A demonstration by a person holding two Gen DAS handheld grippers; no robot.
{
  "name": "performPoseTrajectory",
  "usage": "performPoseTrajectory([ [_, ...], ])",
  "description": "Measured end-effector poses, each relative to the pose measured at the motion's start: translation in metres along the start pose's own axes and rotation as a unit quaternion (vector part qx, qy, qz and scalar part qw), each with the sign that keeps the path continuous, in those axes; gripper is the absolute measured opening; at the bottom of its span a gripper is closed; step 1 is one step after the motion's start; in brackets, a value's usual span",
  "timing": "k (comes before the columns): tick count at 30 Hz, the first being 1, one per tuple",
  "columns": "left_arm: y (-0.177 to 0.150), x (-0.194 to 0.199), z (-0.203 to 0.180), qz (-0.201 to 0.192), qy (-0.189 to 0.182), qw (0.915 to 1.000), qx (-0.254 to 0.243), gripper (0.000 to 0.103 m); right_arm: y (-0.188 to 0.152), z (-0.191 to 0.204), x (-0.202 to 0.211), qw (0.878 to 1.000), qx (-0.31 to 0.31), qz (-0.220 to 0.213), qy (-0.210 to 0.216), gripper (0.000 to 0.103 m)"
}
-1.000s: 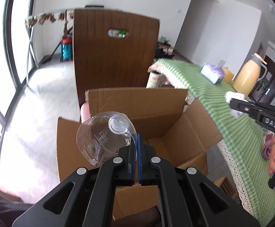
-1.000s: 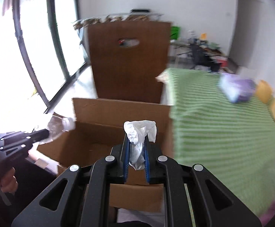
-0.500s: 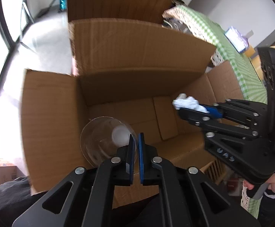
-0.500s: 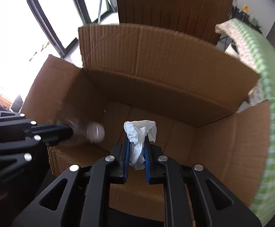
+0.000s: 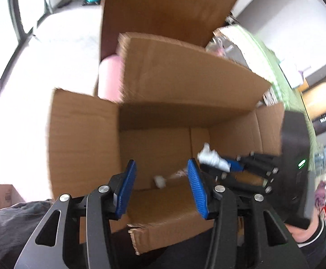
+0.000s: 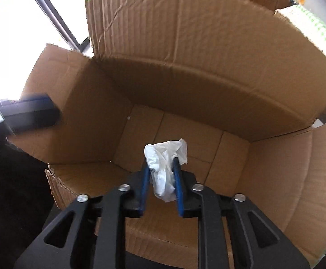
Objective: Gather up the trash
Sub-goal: 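Open both grippers to drop the bottle and tissue into the box, then move both grippers back over the trash on the table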
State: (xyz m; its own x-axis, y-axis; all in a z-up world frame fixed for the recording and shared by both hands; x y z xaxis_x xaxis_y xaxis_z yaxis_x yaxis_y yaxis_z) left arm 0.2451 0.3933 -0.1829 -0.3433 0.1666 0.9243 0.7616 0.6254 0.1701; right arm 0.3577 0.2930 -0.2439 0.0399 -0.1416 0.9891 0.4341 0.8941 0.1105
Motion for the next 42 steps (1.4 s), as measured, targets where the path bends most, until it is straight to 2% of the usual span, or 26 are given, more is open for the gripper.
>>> performPoseTrajectory([
  [1, 0.002, 0.003, 0.002, -0.004, 0.002, 1.0, 0.002, 0.046, 0.0, 0.0, -0.002, 1.0, -0.003, 0.002, 0.0, 0.043],
  [2, 0.004, 0.007, 0.005, -0.011, 0.004, 0.9999, 0.006, 0.046, 0.001, -0.001, -0.003, 1.0, -0.007, 0.002, 0.0, 0.06],
  [3, 0.005, 0.01, 0.008, -0.014, 0.004, 0.9999, 0.008, 0.046, 0.001, -0.001, -0.002, 1.0, -0.013, -0.004, 0.002, 0.062],
  [9, 0.005, 0.025, 0.016, -0.027, 0.008, 0.9996, 0.009, 0.046, 0.001, -0.006, 0.02, 0.999, -0.026, -0.027, 0.003, 0.062],
  [14, 0.002, 0.033, 0.009, -0.046, 0.003, 0.999, 0.0, 0.052, -0.009, -0.002, 0.042, 0.998, -0.039, -0.052, -0.017, 0.062],
  [18, 0.001, 0.041, 0.004, -0.054, 0.007, 0.9985, -0.011, 0.053, -0.014, -0.004, 0.07, 0.995, -0.055, -0.081, -0.037, 0.062],
  [23, -0.001, 0.06, -0.011, -0.085, 0.012, 0.9961, -0.019, 0.065, -0.026, -0.012, 0.114, 0.986, -0.082, -0.13, -0.056, 0.062],
  [24, -0.003, 0.066, -0.016, -0.094, 0.013, 0.9951, -0.026, 0.068, -0.03, -0.014, 0.124, 0.985, -0.084, -0.139, -0.061, 0.065],
  [27, -0.011, 0.08, -0.032, -0.116, 0.017, 0.992, -0.048, 0.074, -0.042, -0.014, 0.153, 0.976, -0.092, -0.176, -0.085, 0.074],
  [33, -0.027, 0.107, -0.061, -0.173, 0.025, 0.9803, -0.092, 0.086, -0.08, -0.025, 0.204, 0.955, -0.116, -0.249, -0.116, 0.077],
  [35, -0.033, 0.117, -0.073, -0.196, 0.028, 0.9742, -0.109, 0.088, -0.092, -0.028, 0.218, 0.944, -0.128, -0.275, -0.127, 0.078],
  [38, -0.042, 0.131, -0.093, -0.231, 0.027, 0.9627, -0.139, 0.093, -0.117, -0.03, 0.249, 0.924, -0.145, -0.327, -0.136, 0.085],
  [42, -0.055, 0.143, -0.125, -0.267, 0.034, 0.9464, -0.179, 0.096, -0.153, -0.036, 0.279, 0.897, -0.168, -0.38, -0.148, 0.085],
])
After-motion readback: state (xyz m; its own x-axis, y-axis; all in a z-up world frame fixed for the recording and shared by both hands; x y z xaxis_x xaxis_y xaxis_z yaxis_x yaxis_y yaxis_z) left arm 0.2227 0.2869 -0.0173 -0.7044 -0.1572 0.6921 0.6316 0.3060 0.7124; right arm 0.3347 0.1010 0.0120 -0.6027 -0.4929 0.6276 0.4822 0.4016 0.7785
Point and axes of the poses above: each gripper's, at about its wrist camera, not at the fingertips, and x roughly against the way its jaws point, z to its left, y to its top, the point moved 5 cm from there along -x, roughly the way its jaws point, and after that the axes turned 9 degrees about z, right-handed, at the moved point
